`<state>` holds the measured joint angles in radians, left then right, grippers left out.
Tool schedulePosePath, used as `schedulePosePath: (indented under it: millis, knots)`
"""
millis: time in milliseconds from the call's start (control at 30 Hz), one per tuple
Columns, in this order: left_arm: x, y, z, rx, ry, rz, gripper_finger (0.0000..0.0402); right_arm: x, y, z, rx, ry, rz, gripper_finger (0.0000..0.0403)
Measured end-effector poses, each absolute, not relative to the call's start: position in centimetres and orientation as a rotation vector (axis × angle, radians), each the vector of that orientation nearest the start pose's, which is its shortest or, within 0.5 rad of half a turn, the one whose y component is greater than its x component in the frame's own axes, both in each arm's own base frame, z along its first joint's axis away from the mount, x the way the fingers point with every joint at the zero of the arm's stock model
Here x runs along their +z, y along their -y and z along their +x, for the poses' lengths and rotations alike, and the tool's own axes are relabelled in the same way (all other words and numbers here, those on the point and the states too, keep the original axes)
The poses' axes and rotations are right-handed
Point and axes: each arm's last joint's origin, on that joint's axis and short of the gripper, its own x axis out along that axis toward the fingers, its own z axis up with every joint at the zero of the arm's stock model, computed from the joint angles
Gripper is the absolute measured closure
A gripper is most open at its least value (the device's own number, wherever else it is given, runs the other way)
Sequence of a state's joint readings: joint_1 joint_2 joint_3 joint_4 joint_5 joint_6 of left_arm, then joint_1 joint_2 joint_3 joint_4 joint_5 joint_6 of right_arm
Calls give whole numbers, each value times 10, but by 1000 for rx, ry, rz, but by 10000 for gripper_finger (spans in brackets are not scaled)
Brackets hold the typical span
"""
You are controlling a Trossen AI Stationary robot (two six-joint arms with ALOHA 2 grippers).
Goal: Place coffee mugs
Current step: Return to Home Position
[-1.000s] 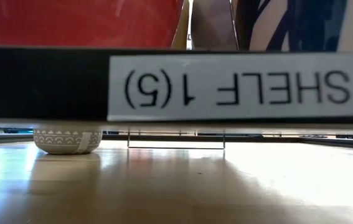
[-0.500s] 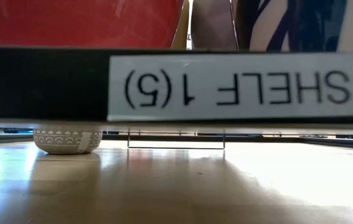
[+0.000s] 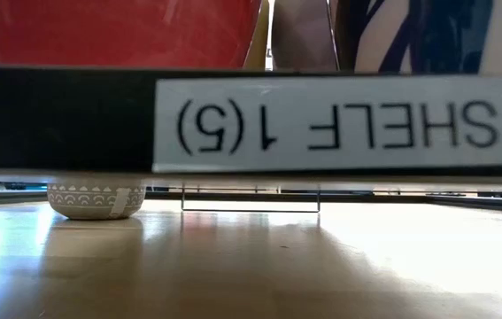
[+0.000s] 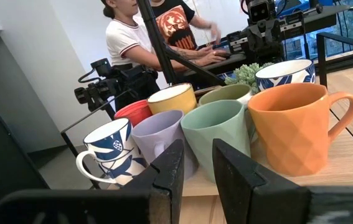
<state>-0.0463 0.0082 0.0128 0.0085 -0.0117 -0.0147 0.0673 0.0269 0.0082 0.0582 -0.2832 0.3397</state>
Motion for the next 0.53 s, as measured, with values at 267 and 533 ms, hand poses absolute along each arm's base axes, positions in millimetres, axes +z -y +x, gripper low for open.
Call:
schedulePosePath:
  millis: [267,533]
  knots:
    - [168,4,97,-35,13,-15,376,170,-15,97,354,-20,332,330]
    - [168,4,97,-35,13,-15,376,170,-15,97,354,-20,332,330]
